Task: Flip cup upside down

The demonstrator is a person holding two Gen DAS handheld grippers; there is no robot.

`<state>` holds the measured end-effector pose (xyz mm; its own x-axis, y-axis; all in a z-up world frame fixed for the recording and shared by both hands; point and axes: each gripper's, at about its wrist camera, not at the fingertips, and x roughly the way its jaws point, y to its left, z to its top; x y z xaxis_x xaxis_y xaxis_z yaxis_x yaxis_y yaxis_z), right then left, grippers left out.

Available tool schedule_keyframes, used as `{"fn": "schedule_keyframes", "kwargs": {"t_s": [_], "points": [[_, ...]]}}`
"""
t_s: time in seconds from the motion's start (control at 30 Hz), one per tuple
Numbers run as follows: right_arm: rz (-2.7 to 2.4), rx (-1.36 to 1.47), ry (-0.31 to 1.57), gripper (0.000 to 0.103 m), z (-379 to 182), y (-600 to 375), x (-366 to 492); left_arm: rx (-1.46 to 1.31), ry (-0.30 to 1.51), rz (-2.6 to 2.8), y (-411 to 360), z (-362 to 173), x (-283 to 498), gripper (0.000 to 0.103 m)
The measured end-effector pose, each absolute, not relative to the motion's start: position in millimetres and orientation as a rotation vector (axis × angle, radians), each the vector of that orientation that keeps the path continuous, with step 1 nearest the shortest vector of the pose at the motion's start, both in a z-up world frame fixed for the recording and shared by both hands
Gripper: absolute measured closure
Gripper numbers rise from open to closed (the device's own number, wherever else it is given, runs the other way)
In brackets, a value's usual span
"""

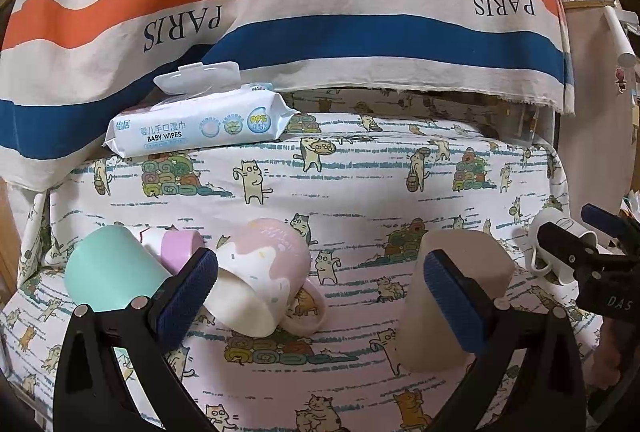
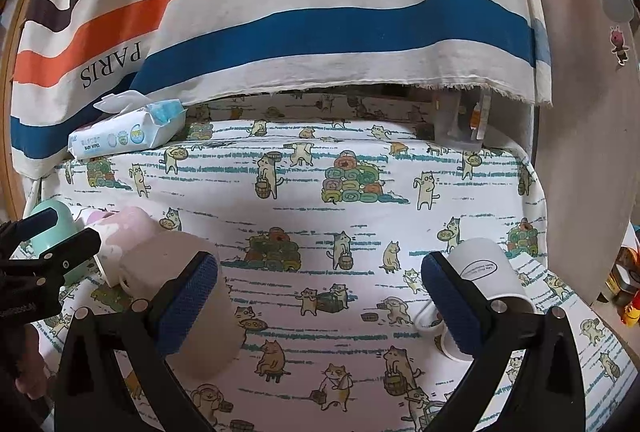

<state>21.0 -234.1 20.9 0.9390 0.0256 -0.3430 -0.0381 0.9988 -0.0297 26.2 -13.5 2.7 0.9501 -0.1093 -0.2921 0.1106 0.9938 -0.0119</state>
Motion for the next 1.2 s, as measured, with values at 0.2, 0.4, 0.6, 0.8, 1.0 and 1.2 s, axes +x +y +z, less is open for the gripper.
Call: {"fn": "schedule_keyframes", "kwargs": {"t_s": [0.2,0.4,0.6,0.8,1.0,1.2], "points": [[0.033,-0.036,0.352,0.000,21.2,-234.2,21.2,0.005,0.300,-0.112,-13.6,2.5,26.8,0.001],[0.034,-0.035,0.352,0.000,21.3,-234.2,21.3,0.009,0.313,-0.105,-13.8,1.4,29.3,0.001],[0.034,-0.035,0.353,0.000,21.2,-234.3,21.3,0.013,0.306,-0.104,-14.2,1.4,27.8,0.001],[0.034,-0.035,0.352,0.000,21.3,-234.7,21.2,0.010,0.304,-0.105,-13.9,1.4,28.9,0.001],[0.034,-0.035,0.353,0.000,21.1,-234.6,21.5,0.009,0.305,-0.103,-13.7,1.3,29.5,0.001],[0.034,-0.035,0.353,0.000,21.0,-234.7,21.7,0.008,0.307,-0.102,-12.4,1.2,30.3,0.001]]}}
